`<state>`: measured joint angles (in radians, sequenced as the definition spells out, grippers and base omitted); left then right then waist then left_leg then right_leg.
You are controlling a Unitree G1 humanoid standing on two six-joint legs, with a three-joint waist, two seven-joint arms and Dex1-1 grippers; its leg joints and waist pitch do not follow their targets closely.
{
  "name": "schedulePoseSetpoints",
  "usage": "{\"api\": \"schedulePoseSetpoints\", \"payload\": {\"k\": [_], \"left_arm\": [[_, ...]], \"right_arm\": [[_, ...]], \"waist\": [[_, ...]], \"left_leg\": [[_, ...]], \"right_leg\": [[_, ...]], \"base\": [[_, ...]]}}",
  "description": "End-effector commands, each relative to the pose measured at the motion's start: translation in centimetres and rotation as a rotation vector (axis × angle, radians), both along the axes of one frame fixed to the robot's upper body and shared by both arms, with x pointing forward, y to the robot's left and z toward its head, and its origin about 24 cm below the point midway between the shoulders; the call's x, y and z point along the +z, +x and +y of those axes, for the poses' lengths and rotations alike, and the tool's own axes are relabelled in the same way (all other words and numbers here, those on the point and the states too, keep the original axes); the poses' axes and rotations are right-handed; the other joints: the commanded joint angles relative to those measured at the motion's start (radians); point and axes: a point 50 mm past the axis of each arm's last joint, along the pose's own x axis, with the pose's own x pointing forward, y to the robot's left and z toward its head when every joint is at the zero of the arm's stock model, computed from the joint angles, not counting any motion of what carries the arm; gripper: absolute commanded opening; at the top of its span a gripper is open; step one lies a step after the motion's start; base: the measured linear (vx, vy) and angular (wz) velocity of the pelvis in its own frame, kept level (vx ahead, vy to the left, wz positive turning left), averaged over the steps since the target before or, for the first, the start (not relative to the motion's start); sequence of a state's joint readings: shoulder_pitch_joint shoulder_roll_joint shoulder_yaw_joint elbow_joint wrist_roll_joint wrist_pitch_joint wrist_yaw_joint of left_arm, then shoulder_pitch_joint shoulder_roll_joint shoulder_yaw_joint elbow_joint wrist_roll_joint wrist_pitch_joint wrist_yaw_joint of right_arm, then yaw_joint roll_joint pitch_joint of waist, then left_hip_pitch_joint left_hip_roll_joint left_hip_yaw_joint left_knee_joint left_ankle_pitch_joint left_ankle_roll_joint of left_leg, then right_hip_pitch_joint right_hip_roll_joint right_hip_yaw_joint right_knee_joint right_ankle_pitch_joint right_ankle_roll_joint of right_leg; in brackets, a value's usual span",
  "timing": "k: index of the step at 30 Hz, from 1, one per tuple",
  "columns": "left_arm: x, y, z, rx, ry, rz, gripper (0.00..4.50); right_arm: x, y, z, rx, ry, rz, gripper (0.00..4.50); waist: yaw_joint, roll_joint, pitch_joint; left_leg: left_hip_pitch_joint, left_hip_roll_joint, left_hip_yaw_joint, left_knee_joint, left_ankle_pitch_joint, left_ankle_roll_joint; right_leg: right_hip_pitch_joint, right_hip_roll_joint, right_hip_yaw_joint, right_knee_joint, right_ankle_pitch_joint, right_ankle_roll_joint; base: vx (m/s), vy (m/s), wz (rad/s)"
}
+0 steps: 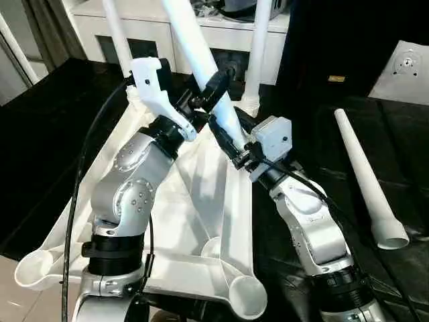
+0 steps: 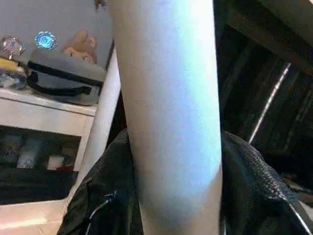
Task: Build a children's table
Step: Pick table leg
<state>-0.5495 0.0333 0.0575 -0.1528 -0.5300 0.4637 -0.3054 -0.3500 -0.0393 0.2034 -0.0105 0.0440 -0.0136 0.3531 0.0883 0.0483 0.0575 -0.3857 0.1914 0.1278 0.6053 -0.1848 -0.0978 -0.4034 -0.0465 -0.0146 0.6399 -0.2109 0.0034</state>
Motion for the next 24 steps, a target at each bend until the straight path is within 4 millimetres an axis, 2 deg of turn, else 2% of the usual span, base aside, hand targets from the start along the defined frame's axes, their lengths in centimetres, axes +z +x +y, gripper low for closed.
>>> {"api": "schedulePoseSetpoints", "payload": {"k": [1,3,9,15,18,19,24], "left_arm": [[-0.61,0.06,0.58,0.035,0.077,-0.008,2.06],[-0.68,0.00,0.56,0.046,0.101,-0.023,2.03],[-0.93,-0.05,0.45,0.058,0.183,-0.057,1.97],[-0.97,-0.06,0.47,0.061,0.179,-0.063,1.96],[-0.85,-0.07,0.54,0.041,0.086,-0.018,1.96],[-0.53,-0.01,0.75,0.017,-0.049,0.040,1.95],[-0.86,0.20,0.89,-0.019,-0.103,0.126,1.90]], "right_arm": [[1.27,-0.02,0.01,0.003,0.016,-0.071,1.89],[1.25,-0.04,0.02,0.002,0.012,-0.073,1.89],[1.19,-0.01,-0.05,-0.001,0.007,-0.077,1.89],[1.18,0.03,-0.08,-0.005,0.002,-0.079,1.89],[1.17,0.04,-0.07,-0.005,0.001,-0.079,1.89],[1.15,0.06,-0.06,-0.004,-0.001,-0.079,1.89],[1.14,0.07,-0.02,-0.002,-0.003,-0.078,1.89]], "waist": [[-0.004,-0.012,-0.069],[-0.004,-0.009,-0.069],[-0.005,-0.010,-0.070],[-0.005,-0.009,-0.071],[-0.005,-0.007,-0.071],[-0.005,-0.009,-0.070],[-0.005,-0.013,-0.070]], "left_leg": [[0.004,0.008,0.015,-0.064,-0.131,-0.013],[0.003,0.007,0.015,-0.064,-0.128,-0.015],[0.004,0.008,0.015,-0.064,-0.136,-0.019],[0.005,0.008,0.015,-0.063,-0.129,-0.020],[0.005,0.007,0.016,-0.061,-0.124,-0.024],[0.004,0.005,0.018,-0.060,-0.130,-0.027],[0.005,0.003,0.018,-0.060,-0.134,-0.016]], "right_leg": [[0.055,-0.052,0.031,-0.078,-0.080,-0.121],[0.055,-0.052,0.030,-0.076,-0.070,-0.122],[0.056,-0.052,0.031,-0.077,-0.077,-0.121],[0.056,-0.052,0.031,-0.075,-0.058,-0.129],[0.056,-0.052,0.031,-0.071,-0.044,-0.138],[0.057,-0.051,0.031,-0.071,-0.042,-0.148],[0.057,-0.048,0.030,-0.073,-0.061,-0.144]], "base": [[0.000,0.000,0.00],[0.000,0.000,0.00],[0.000,0.000,0.00],[0.000,0.000,0.00],[0.000,0.000,0.00],[0.000,0.000,0.00],[0.000,0.000,0.00]]}}
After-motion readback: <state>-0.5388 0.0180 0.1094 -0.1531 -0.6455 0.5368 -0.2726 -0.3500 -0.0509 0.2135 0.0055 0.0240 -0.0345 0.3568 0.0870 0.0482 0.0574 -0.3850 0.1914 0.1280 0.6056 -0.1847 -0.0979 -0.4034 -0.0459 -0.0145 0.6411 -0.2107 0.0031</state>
